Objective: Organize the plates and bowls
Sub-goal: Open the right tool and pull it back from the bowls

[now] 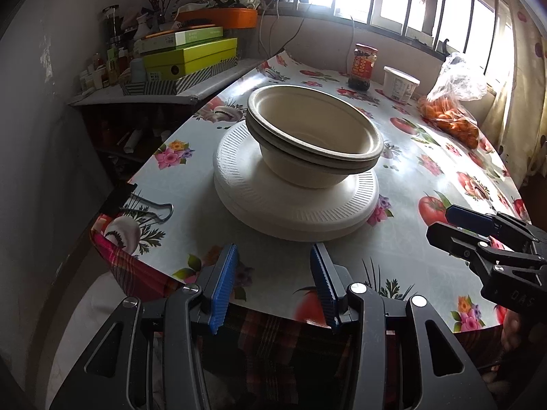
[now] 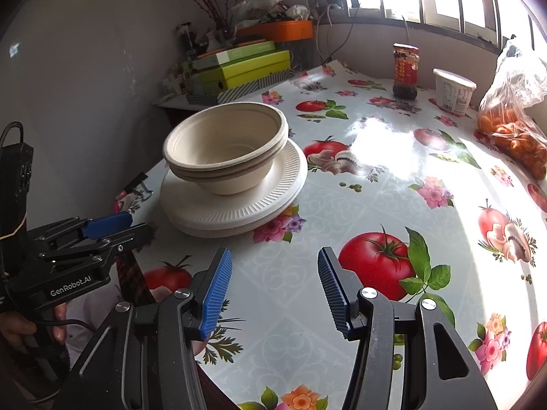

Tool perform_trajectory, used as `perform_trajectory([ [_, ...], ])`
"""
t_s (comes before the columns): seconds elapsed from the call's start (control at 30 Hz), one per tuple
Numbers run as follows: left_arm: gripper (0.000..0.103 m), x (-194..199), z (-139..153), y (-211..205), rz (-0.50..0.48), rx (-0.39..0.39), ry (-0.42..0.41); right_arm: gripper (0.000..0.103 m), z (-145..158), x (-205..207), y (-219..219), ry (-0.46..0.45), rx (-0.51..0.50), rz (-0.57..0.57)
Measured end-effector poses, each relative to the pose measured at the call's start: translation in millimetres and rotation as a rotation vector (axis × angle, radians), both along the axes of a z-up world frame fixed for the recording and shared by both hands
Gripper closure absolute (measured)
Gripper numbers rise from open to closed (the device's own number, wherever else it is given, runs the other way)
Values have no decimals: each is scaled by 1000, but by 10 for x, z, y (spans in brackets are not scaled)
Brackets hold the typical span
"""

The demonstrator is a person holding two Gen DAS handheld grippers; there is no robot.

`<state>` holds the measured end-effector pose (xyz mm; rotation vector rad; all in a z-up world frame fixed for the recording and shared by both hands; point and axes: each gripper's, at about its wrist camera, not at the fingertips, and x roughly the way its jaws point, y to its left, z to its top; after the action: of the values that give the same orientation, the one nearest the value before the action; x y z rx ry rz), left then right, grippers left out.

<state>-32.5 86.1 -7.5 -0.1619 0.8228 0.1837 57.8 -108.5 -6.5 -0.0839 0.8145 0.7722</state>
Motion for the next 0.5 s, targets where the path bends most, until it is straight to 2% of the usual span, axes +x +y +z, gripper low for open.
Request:
perform_trajectory([
  [0.5,58,35,-241,-103,-18,16,54,48,-254,-37,25,35,-59,-20],
])
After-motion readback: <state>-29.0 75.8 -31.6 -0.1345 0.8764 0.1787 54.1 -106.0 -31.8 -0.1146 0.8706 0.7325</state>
